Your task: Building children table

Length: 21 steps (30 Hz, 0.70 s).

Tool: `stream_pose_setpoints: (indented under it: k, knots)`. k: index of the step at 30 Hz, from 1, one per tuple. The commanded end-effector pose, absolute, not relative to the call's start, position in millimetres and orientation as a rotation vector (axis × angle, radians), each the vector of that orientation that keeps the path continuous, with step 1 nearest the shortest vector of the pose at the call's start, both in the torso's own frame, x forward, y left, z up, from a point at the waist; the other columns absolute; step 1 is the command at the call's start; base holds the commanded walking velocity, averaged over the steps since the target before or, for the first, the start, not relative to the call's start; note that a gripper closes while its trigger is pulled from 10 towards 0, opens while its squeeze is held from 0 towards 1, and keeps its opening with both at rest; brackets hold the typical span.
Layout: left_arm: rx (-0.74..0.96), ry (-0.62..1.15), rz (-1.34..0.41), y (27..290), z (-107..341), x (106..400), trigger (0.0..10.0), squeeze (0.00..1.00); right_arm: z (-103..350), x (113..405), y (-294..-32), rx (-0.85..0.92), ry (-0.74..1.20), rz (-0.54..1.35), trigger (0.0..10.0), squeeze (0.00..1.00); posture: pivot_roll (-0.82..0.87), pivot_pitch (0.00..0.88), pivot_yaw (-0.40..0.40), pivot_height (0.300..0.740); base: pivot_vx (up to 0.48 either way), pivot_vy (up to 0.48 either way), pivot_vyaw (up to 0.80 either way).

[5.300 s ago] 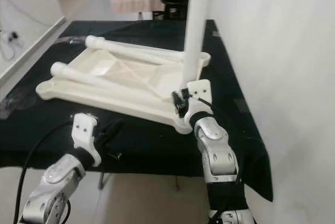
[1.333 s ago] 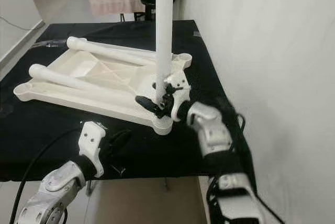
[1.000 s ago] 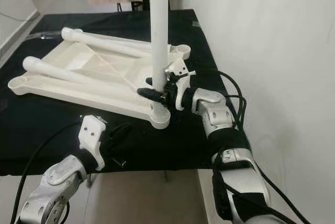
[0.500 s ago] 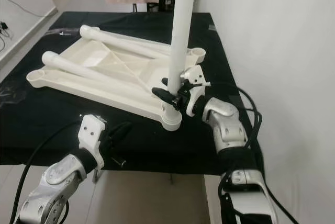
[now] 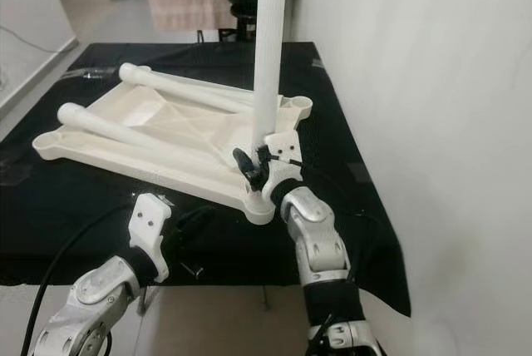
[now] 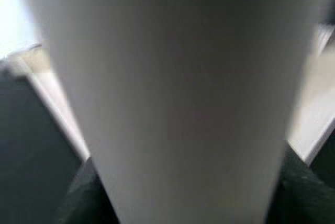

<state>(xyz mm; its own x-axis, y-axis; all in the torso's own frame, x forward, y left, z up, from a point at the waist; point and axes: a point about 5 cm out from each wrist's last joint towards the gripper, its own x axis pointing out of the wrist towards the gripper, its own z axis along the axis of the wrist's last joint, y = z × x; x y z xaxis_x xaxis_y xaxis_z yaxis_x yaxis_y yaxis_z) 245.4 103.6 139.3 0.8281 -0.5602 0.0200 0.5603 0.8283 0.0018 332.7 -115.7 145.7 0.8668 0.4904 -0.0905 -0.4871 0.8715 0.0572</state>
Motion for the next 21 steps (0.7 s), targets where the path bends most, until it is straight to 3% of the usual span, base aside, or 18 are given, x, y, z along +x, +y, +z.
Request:
stream_pose_setpoints:
  k: [1, 2, 3, 6, 10, 14, 15, 21]
  knots:
    - [-0.002, -0.007, -0.594, 105.4, 136.7, 246.0, 10.0, 0.00, 152.6, 333.8, -108.2, 0.035, 0.086, 0.620, 10.0, 1.00, -0.01, 0.073, 0.004, 0.740, 0.000, 0.000, 0.00]
    - [0.000, -0.007, -0.596, 105.5, 137.0, 246.7, 10.0, 0.00, 157.7, 332.3, -106.5, 0.012, 0.070, 0.674, 10.0, 1.00, -0.01, 0.073, 0.004, 0.740, 0.000, 0.000, 0.00]
    - [0.002, -0.008, -0.598, 105.4, 137.2, 247.4, 10.0, 0.00, 161.2, 333.3, -107.8, -0.017, 0.070, 0.742, 10.0, 0.00, -0.01, 0.071, 0.008, 0.740, 0.000, 0.000, 0.00]
    - [0.004, -0.009, -0.600, 105.1, 137.3, 248.0, 10.0, 0.00, 163.6, 335.5, -110.2, -0.040, 0.079, 0.804, 10.0, 0.00, -0.01, 0.070, 0.008, 0.740, 0.000, 0.000, 0.00]
    - [0.011, -0.004, -0.609, 102.6, 135.8, 247.9, 10.0, 0.00, 160.3, 338.3, -123.1, -0.101, 0.140, 1.099, 10.0, 0.00, 0.01, 0.062, 0.005, 0.740, 0.000, 0.000, 0.00]
    - [0.012, 0.004, -0.619, 103.7, 135.7, 246.1, 10.0, 0.00, 160.3, 352.2, -131.3, -0.106, 0.211, 1.122, 9.6, 0.00, 0.02, 0.059, 0.000, 0.740, 0.000, 0.000, 0.00]
    - [0.014, 0.007, -0.623, 104.4, 135.5, 245.1, 10.0, 0.00, 162.3, 356.0, -132.7, -0.088, 0.213, 1.117, 0.0, 0.00, 0.03, 0.061, -0.001, 0.740, 0.000, 0.000, 0.00]
    - [0.016, 0.012, -0.626, 105.1, 135.3, 243.6, 10.0, 0.00, 164.5, 360.7, -137.9, -0.054, 0.213, 1.104, 0.0, 0.00, 0.03, 0.066, -0.002, 0.740, 0.000, 0.000, 0.00]
